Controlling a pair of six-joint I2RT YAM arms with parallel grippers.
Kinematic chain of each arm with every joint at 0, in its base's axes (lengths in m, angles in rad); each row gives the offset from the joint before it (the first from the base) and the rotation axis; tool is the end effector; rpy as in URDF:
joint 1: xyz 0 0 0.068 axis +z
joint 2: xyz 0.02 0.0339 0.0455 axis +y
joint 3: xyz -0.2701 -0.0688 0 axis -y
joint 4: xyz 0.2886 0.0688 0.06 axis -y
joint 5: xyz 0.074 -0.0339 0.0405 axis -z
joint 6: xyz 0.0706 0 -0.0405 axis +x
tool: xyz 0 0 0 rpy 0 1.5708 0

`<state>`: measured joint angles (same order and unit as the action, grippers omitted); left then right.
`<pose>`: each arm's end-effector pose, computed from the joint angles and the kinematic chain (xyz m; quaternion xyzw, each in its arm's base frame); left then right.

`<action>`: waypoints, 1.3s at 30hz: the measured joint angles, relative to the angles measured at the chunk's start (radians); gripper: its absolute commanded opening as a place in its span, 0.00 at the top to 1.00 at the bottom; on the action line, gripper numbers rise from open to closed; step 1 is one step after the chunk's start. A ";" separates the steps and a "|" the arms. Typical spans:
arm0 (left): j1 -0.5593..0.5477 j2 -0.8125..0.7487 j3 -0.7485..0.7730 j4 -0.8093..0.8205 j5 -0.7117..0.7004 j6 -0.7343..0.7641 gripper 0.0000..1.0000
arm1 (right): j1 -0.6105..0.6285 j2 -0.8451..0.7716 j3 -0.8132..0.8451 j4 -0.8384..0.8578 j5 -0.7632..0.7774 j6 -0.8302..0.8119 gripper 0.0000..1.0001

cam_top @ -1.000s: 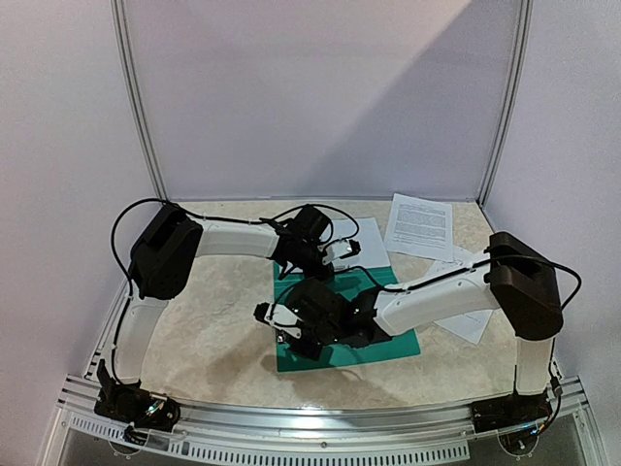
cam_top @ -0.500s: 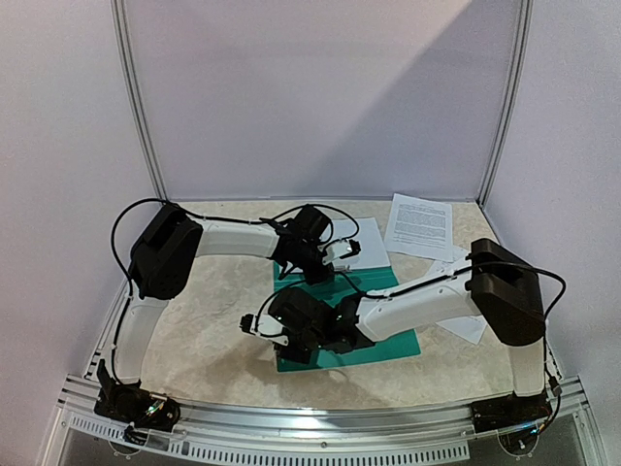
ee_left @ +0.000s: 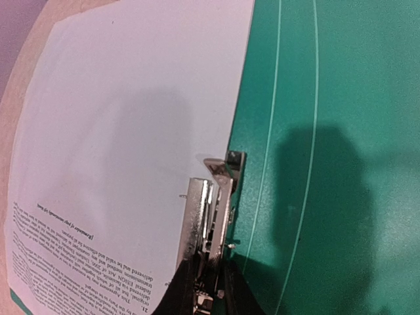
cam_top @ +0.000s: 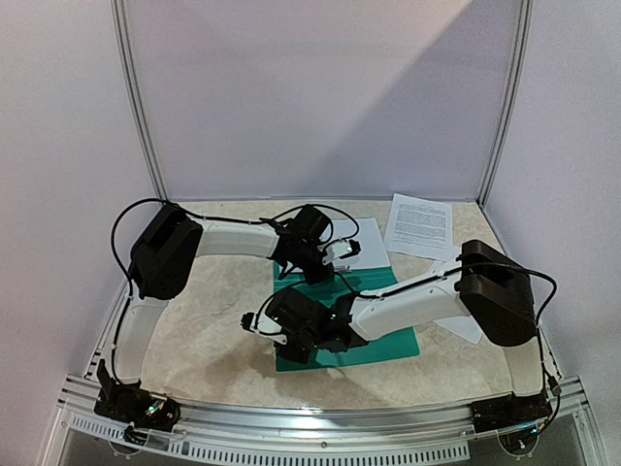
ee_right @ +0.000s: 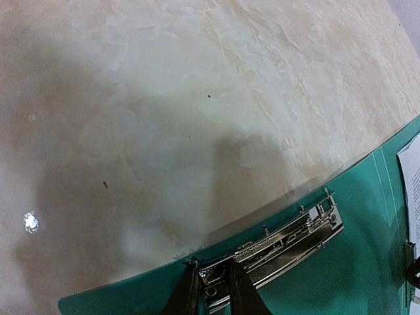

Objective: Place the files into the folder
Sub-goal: Open the spring clip on the folder at the center of the board.

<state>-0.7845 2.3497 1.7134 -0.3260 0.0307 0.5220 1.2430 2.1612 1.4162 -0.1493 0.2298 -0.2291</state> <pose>0.3949 -0.3973 0.0639 0.5834 0.7548 -0.0537 0.2950 0.1802 0.4801 0.0750 -0.6010 0.7201 0.0655 0.3407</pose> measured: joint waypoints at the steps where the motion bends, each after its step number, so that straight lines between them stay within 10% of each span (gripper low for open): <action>1: 0.000 0.000 0.000 0.000 0.000 0.000 0.85 | 0.000 0.004 0.009 -0.006 0.000 0.008 0.84; 15: 0.000 0.000 0.000 0.000 -0.002 0.000 0.85 | -0.007 0.021 0.061 -0.077 -0.027 0.128 0.75; 39: 0.000 0.000 0.000 0.000 -0.002 0.000 0.85 | -0.056 0.024 0.081 -0.095 -0.158 0.334 0.93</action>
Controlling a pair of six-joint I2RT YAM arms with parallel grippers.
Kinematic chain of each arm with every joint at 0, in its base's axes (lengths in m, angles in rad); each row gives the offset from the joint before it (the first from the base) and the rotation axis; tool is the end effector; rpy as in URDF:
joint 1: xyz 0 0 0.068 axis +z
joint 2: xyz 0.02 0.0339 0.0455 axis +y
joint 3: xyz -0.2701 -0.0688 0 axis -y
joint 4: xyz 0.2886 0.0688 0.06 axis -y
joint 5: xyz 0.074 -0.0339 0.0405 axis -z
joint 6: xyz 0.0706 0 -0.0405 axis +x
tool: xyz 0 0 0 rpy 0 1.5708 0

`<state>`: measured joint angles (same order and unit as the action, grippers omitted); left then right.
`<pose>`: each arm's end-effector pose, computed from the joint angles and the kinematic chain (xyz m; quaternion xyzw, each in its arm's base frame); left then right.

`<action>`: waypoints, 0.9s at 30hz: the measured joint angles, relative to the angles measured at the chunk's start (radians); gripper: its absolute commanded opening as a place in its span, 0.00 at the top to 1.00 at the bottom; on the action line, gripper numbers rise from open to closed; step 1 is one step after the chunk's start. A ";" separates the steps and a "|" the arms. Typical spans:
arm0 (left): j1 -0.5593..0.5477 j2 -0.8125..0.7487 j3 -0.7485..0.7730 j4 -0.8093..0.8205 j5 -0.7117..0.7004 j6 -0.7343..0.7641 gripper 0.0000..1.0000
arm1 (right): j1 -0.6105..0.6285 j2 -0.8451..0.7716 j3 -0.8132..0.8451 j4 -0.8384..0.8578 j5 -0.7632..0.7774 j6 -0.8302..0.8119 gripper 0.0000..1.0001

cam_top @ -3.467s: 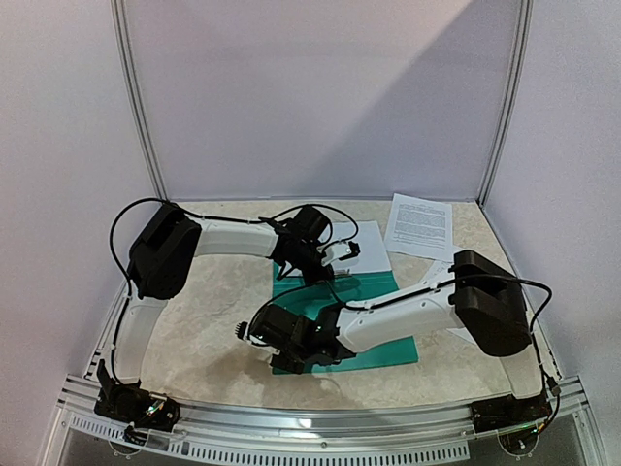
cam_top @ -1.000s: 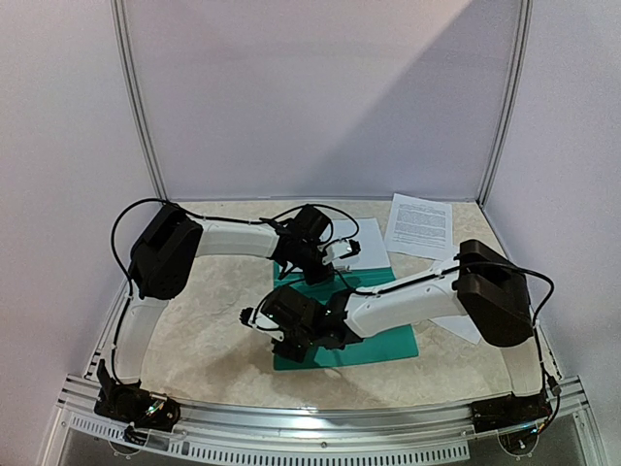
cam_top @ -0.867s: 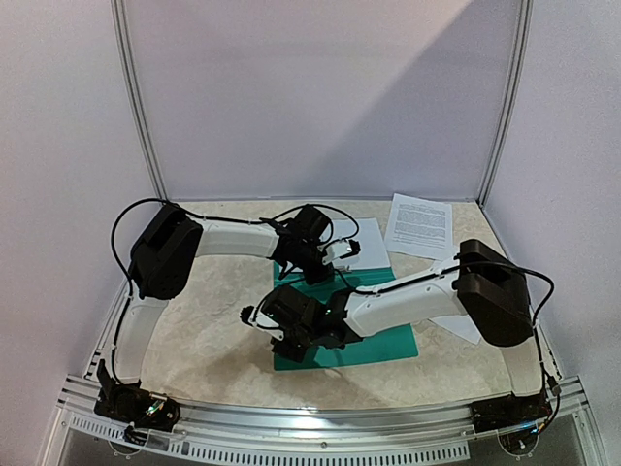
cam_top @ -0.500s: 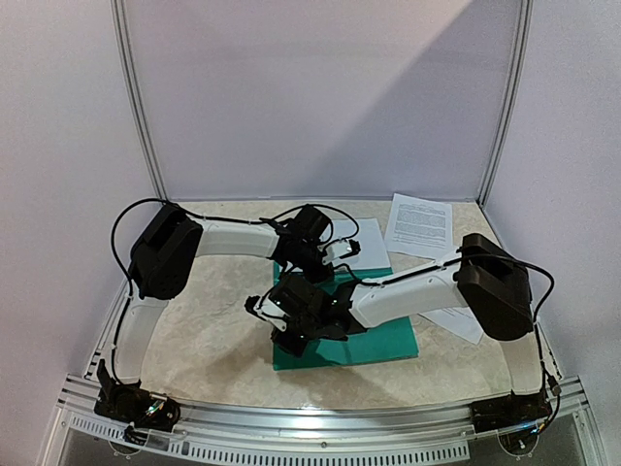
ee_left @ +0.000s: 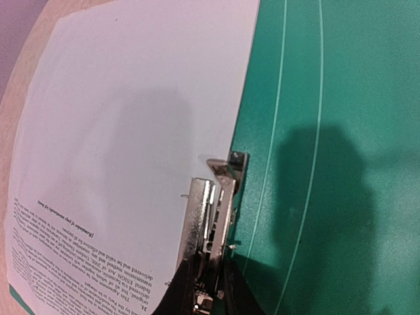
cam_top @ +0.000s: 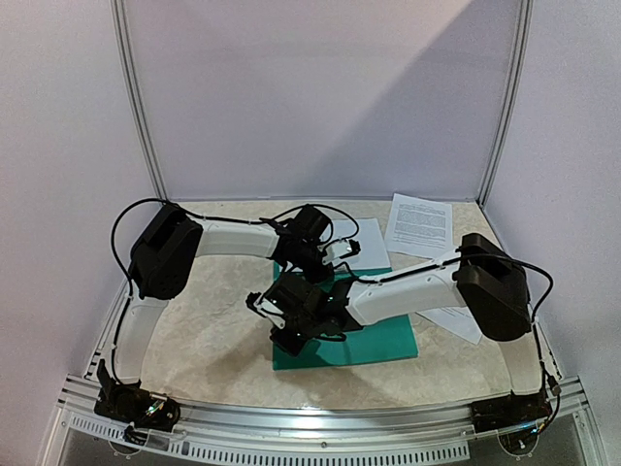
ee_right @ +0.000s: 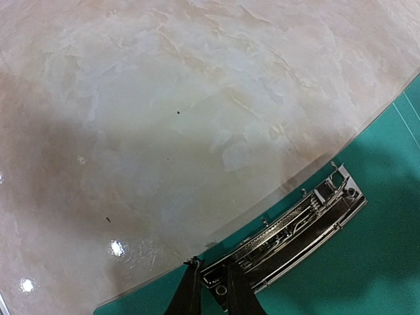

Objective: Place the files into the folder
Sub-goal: Open the spring clip on the folder at the center of the board.

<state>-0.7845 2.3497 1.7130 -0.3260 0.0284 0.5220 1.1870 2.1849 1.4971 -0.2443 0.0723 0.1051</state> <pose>0.3950 -0.3971 0.0637 0.5832 0.7550 -0.0526 0.2950 0.2005 0.4829 0.0814 -0.4789 0.8192 0.1615 0.2712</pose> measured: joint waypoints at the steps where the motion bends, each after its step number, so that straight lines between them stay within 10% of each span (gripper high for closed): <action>1: 0.000 0.000 0.000 0.000 0.000 0.000 0.85 | 0.001 0.006 0.013 -0.016 0.004 0.008 0.93; 27: 0.000 0.003 0.001 0.010 -0.007 0.000 0.85 | 0.083 0.056 0.091 -0.145 0.271 0.102 1.00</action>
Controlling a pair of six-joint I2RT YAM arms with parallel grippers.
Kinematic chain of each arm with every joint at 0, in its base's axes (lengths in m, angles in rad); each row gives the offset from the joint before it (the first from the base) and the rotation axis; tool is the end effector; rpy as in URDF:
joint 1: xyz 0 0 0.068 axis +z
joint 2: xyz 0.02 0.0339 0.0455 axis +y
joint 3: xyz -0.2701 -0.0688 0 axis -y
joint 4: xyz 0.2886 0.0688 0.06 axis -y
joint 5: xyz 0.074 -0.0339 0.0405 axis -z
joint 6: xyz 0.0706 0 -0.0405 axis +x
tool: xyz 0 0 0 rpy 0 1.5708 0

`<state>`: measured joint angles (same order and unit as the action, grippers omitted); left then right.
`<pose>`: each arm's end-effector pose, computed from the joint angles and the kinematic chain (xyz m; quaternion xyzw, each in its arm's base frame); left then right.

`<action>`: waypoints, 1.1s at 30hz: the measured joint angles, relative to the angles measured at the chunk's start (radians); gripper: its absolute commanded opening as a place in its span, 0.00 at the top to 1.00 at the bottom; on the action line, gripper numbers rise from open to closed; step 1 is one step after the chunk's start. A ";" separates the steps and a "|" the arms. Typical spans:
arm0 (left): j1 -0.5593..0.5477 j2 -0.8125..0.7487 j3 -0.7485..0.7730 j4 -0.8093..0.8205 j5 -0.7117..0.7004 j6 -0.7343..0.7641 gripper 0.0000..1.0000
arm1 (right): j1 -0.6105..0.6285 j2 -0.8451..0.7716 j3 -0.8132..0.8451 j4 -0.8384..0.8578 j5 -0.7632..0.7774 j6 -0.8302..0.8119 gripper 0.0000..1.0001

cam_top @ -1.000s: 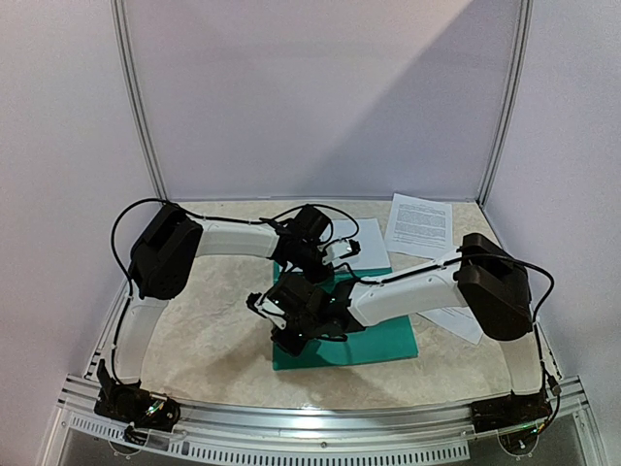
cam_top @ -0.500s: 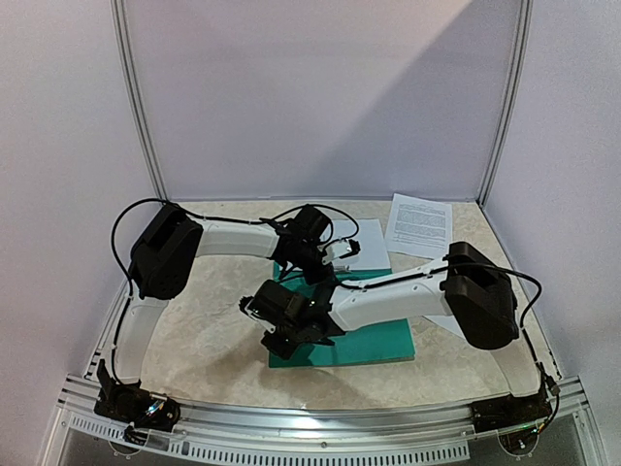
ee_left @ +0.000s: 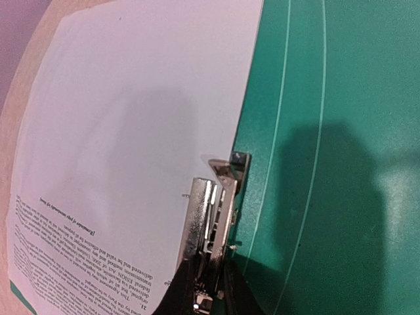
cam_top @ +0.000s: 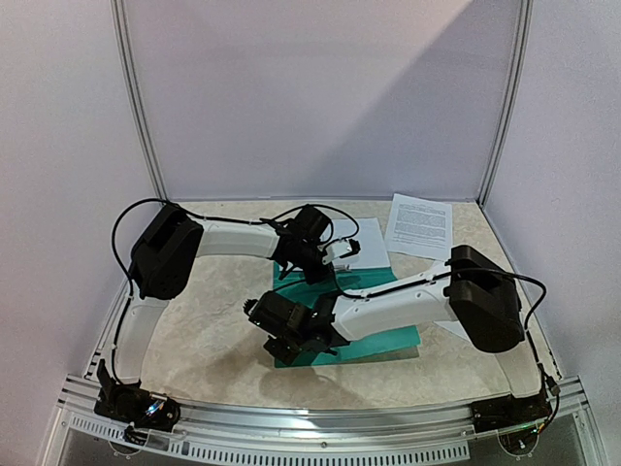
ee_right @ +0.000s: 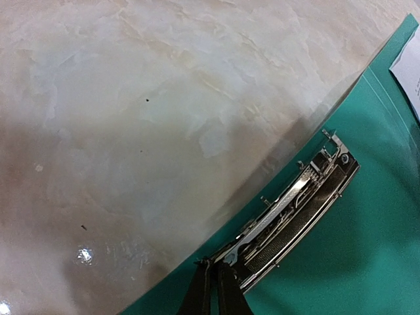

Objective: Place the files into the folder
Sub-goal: Open the spring clip on the folder at the center of the board.

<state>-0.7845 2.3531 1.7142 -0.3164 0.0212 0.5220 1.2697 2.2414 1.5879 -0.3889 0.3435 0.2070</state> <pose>0.3962 -0.3976 0.0631 0.5817 0.7548 -0.0497 0.2990 0.1782 0.4937 0.0760 -0.4434 0.8426 0.0512 0.3013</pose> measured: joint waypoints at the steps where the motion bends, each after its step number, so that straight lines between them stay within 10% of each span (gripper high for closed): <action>1: 0.000 0.000 0.000 0.001 0.000 0.000 0.85 | 0.000 0.000 0.000 0.000 0.001 0.003 1.00; 33: 0.000 0.007 0.001 0.024 -0.019 -0.007 0.85 | -0.027 -0.103 -0.157 0.072 0.030 0.098 1.00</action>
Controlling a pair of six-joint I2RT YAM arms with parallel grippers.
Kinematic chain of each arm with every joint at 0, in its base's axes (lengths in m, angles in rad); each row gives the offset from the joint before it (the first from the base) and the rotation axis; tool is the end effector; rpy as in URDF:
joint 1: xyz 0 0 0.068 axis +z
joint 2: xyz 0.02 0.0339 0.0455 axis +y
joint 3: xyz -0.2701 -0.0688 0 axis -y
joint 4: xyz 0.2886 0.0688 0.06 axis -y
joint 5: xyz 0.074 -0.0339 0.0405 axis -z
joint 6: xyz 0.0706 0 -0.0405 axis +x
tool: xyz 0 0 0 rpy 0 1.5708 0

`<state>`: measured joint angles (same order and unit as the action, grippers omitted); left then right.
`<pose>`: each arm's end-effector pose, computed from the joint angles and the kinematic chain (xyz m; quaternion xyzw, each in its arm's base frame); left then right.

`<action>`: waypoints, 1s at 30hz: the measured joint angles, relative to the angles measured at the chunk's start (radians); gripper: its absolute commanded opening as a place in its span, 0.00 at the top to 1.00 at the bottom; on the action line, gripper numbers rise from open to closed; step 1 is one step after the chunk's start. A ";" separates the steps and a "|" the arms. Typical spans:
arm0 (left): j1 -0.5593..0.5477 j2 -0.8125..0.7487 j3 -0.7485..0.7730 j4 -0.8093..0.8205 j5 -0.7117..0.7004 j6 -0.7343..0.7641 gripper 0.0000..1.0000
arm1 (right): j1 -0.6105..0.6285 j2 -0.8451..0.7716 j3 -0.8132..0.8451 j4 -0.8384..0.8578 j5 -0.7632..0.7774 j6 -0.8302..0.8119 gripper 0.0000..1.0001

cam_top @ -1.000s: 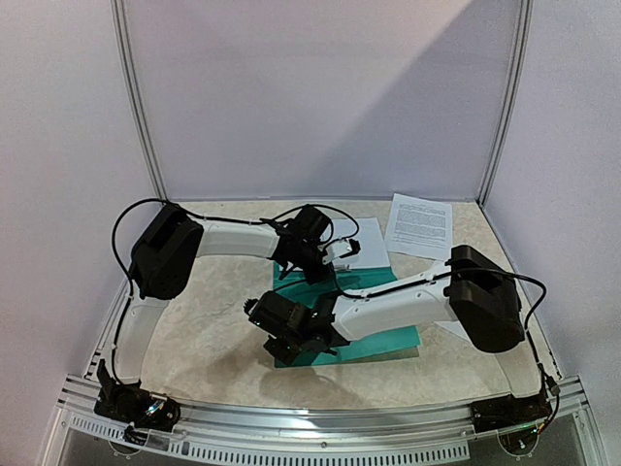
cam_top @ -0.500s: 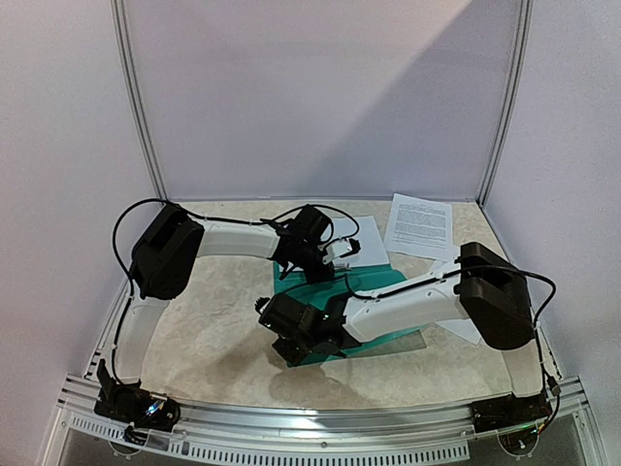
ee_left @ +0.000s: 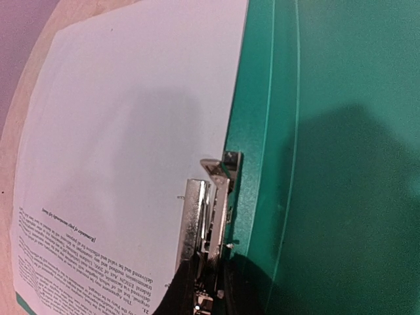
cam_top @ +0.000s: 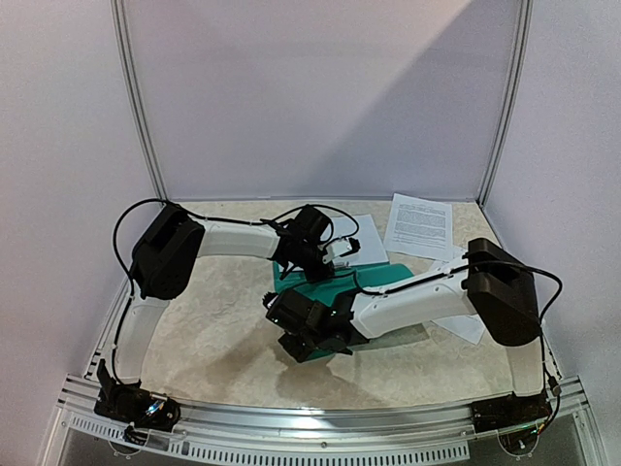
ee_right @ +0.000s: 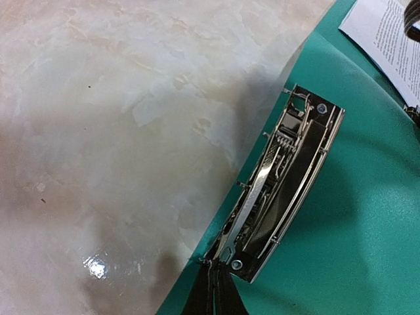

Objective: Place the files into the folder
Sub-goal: Open the spring clip on the folder at the center of the board.

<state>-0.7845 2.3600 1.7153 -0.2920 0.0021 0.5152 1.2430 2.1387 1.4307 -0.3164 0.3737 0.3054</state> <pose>0.3991 -0.3986 0.0618 0.5752 0.7563 -0.0428 0.3088 0.1841 0.4614 0.0797 -0.3828 0.8667 0.0575 0.3146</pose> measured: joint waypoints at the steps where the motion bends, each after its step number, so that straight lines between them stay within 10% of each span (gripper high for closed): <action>1: 0.000 0.001 0.000 0.002 -0.003 0.000 0.85 | 0.000 0.000 0.002 -0.002 0.002 -0.002 1.00; 30: 0.002 0.004 0.002 0.010 -0.019 0.005 0.85 | -0.061 -0.014 0.118 -0.011 0.084 -0.219 0.97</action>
<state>-0.7822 2.3642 1.7168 -0.2821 -0.0174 0.5198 1.1820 2.1250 1.5490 -0.3279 0.4576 0.0864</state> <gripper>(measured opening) 0.153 0.028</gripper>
